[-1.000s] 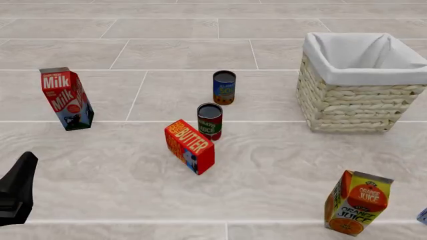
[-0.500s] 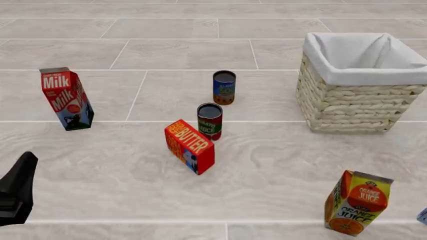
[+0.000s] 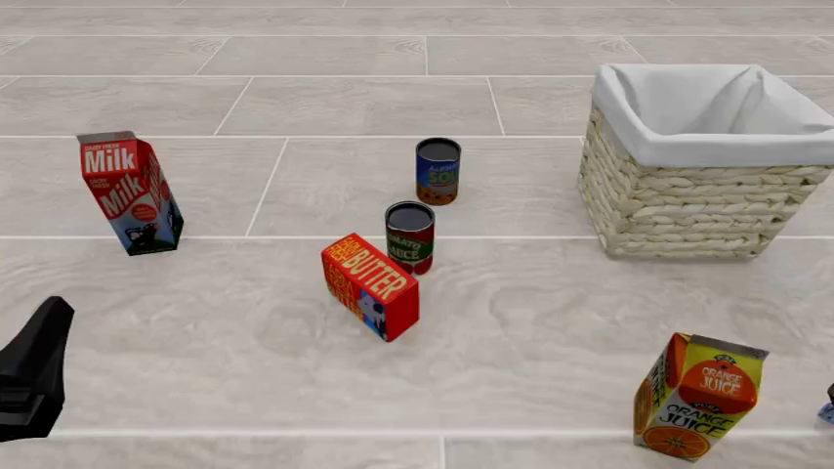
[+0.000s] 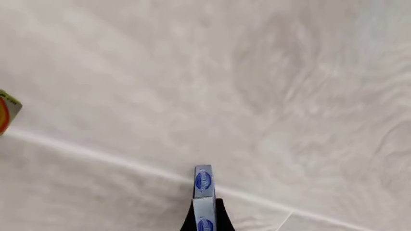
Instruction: Pick the cream cheese and place it in the basket.
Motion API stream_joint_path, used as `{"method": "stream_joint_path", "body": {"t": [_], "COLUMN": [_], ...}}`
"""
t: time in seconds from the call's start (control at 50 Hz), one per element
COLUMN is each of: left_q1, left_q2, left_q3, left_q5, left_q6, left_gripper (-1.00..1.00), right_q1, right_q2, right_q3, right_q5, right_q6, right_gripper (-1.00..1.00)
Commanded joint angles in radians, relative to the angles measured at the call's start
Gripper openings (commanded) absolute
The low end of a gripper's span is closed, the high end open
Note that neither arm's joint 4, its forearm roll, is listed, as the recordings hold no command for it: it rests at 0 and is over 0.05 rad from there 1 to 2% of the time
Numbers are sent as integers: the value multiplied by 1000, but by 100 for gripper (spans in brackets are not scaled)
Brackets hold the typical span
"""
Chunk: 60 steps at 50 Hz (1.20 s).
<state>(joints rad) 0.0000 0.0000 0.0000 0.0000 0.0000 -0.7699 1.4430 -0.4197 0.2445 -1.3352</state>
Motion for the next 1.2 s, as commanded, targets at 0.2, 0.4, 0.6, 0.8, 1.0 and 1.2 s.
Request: {"method": "stream_joint_path", "body": {"t": [0.2,0.4,0.6,0.8,1.0,1.2], "left_q1": [0,0,0,0,0,0], "left_q2": [0,0,0,0,0,0], "left_q3": [0,0,0,0,0,0], "left_q5": [0,0,0,0,0,0], "left_q6": [0,0,0,0,0,0], "left_gripper": [100,100,100,100,100,100], "right_q1": [47,96,88,141,252,346], "right_q2": [-102,-299,-430,-551,-650,-705], "right_q3": [-4,-52,-131,-217,-314,-337], "right_q5": [29,203,338,470,571,556], "right_q6": [51,159,237,367,581,798], "right_gripper": [-100,-100,-100,-100,-100,-100]}}
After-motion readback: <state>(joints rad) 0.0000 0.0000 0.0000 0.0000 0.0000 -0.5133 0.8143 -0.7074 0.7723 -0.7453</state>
